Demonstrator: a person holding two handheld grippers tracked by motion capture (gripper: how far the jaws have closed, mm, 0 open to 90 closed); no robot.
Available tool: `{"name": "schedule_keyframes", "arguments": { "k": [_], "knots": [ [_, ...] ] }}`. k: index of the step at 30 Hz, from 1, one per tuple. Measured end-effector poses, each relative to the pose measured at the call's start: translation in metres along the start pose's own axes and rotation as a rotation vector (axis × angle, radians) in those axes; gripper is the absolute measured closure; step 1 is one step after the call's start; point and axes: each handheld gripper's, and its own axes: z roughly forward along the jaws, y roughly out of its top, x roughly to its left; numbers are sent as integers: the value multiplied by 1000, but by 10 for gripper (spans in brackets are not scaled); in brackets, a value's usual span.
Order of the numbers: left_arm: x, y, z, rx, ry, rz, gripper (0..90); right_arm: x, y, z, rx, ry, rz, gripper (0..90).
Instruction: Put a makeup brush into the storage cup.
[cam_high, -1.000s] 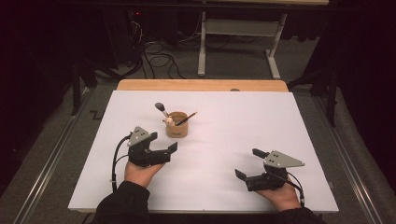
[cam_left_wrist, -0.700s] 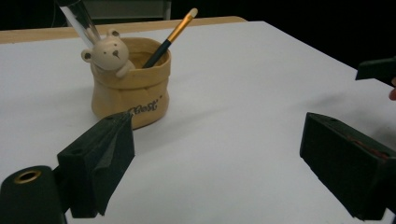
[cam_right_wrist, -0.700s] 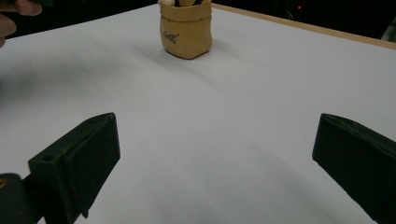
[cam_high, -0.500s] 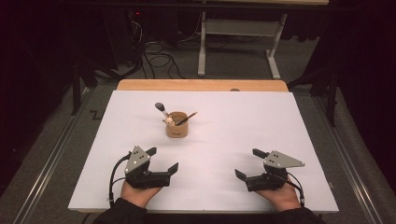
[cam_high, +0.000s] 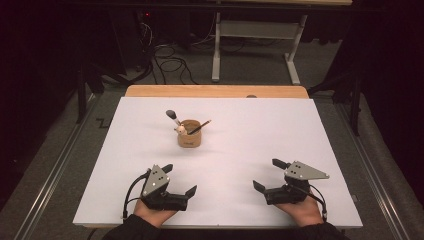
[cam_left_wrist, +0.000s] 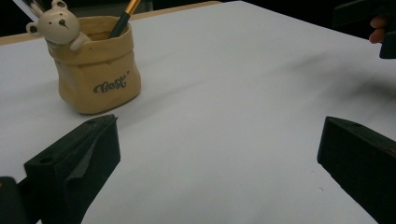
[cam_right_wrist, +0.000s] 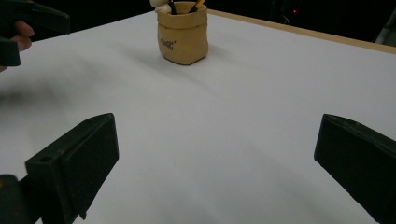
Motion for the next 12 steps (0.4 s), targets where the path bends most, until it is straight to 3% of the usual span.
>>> {"name": "schedule_keyframes", "arguments": {
  "k": [12],
  "knots": [
    [14,-1,-3,-17,4,-51,1,-2,2,-5,-10,-20,8,3]
  ]
}}
